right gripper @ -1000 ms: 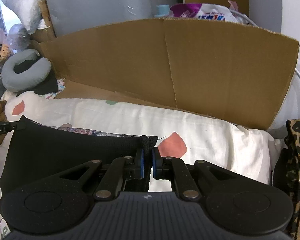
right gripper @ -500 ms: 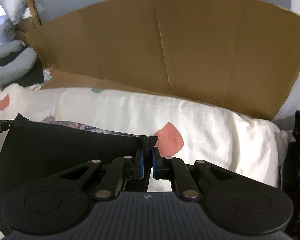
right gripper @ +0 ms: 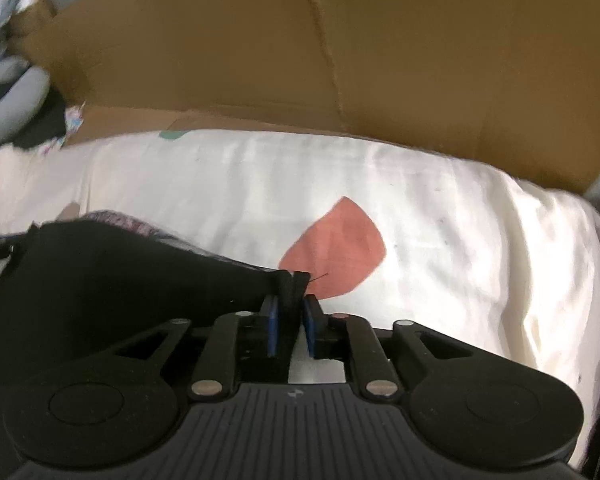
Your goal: Fold clothes
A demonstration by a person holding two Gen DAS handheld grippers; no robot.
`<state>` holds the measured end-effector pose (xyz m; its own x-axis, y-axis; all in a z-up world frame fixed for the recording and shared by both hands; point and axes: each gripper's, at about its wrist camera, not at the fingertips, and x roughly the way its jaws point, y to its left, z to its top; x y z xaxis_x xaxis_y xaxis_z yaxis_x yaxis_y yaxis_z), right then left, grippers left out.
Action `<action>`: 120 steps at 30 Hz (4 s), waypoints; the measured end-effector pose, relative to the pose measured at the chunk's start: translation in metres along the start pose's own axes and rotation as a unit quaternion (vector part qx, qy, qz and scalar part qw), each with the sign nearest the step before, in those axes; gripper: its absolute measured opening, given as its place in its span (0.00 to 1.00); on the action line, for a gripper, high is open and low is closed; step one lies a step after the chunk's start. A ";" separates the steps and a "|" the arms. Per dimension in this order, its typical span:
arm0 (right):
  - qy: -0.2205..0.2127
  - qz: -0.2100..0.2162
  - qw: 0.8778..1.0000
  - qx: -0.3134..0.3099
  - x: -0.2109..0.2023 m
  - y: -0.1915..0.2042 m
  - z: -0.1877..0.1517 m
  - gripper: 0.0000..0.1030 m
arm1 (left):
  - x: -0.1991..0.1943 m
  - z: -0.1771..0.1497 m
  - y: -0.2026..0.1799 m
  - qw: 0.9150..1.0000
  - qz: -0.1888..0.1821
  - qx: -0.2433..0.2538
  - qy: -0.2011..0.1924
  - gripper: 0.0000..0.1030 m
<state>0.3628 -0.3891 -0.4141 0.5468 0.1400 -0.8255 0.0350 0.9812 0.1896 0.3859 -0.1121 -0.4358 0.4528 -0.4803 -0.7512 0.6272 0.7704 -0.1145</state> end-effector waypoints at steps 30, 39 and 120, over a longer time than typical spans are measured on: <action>-0.046 0.085 0.986 -0.139 -0.031 0.111 0.000 0.21 | -0.024 -0.002 -0.084 0.995 -0.088 0.027 -0.029 0.25; -0.046 0.051 0.984 -0.162 -0.004 0.119 -0.004 0.21 | -0.006 -0.008 -0.082 0.995 -0.089 0.029 -0.023 0.27; -0.022 0.065 0.992 -0.110 -0.086 0.053 -0.099 0.19 | -0.117 -0.088 -0.021 0.998 -0.016 -0.055 0.011 0.28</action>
<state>0.2346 -0.3360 -0.3858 0.5707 0.2652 -0.7771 -0.2187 0.9613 0.1675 0.2640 -0.0356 -0.4023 0.4193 -0.4962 -0.7602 0.5669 0.7972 -0.2077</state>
